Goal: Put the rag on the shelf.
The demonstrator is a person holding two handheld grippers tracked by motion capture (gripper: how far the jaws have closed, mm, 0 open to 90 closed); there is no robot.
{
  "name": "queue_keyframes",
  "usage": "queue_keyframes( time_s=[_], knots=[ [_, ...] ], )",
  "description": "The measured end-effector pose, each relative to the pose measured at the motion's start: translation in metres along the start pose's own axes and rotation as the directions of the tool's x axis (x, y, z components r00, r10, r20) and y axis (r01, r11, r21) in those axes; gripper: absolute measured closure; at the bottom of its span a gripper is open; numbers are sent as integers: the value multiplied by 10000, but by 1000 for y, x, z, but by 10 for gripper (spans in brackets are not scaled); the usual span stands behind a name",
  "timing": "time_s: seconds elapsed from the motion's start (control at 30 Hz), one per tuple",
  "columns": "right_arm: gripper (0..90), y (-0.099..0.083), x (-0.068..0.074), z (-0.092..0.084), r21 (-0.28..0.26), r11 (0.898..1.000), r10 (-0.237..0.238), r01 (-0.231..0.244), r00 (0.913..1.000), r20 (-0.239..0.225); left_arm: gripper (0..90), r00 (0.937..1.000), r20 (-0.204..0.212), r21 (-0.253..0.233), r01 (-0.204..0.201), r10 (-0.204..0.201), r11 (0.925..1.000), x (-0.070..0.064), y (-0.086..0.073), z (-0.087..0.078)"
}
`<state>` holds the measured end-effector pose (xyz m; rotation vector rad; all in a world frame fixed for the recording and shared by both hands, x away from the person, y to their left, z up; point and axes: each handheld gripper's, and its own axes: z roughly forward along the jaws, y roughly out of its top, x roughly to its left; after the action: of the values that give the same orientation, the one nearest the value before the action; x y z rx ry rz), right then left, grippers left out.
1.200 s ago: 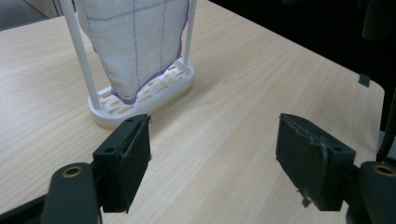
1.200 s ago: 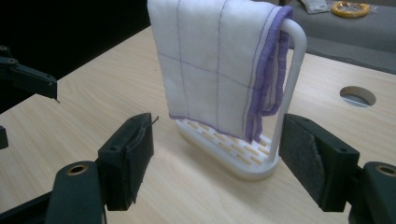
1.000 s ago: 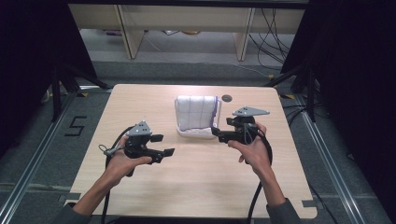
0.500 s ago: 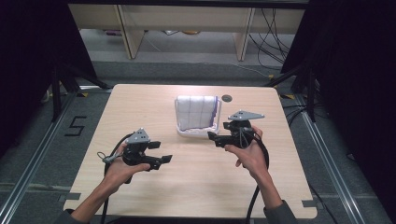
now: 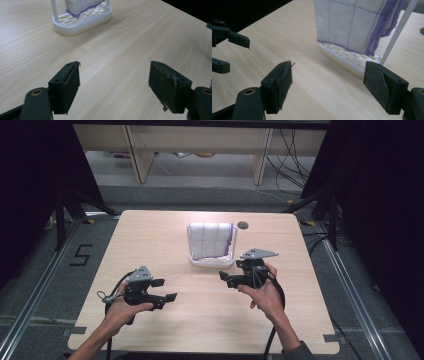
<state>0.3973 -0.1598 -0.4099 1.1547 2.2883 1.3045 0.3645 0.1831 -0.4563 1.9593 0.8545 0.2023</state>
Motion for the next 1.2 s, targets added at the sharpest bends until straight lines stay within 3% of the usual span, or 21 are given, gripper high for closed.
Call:
queue_keyframes(
  time_s=[0.2,0.37,0.53,0.7,0.77,0.8,0.93,1.0,1.07,1.2],
  knots=[
    [235,-14,13,4,318,9995,-8,15,9997,-236,241,10000,33,-6,-8,8,10000,-5,-9,-2],
    [233,-23,21,4,233,9997,0,9,9992,-390,234,9997,224,47,-130,129,9999,-9,-14,-2],
    [234,-30,25,4,336,9990,-297,307,9991,-292,216,9995,205,112,-235,233,9997,-12,-19,-4],
    [227,-37,29,4,335,9990,-293,312,9981,-539,214,9994,258,122,-217,214,9997,-14,-26,-6],
    [223,-41,33,2,476,9988,-92,110,9992,-379,212,9995,229,165,-208,204,9996,-15,-30,-7],
    [223,-43,31,4,363,9987,-332,347,9987,-396,210,9994,232,205,-272,267,9994,-15,-31,-8],
    [223,-50,33,3,480,9987,-138,163,9985,-521,205,9994,216,170,-260,256,9995,-17,-37,-10],
    [223,-54,32,3,529,9976,-416,444,9978,-525,204,9994,192,141,-282,280,9995,-18,-40,-11],
    [223,-58,34,1,665,9976,-191,216,9991,-375,203,9995,192,114,-233,231,9997,-18,-42,-13],
    [222,-66,36,2,760,9967,-251,280,9989,-387,202,9995,307,108,2,-5,9999,-19,-48,-15]
  ],
)
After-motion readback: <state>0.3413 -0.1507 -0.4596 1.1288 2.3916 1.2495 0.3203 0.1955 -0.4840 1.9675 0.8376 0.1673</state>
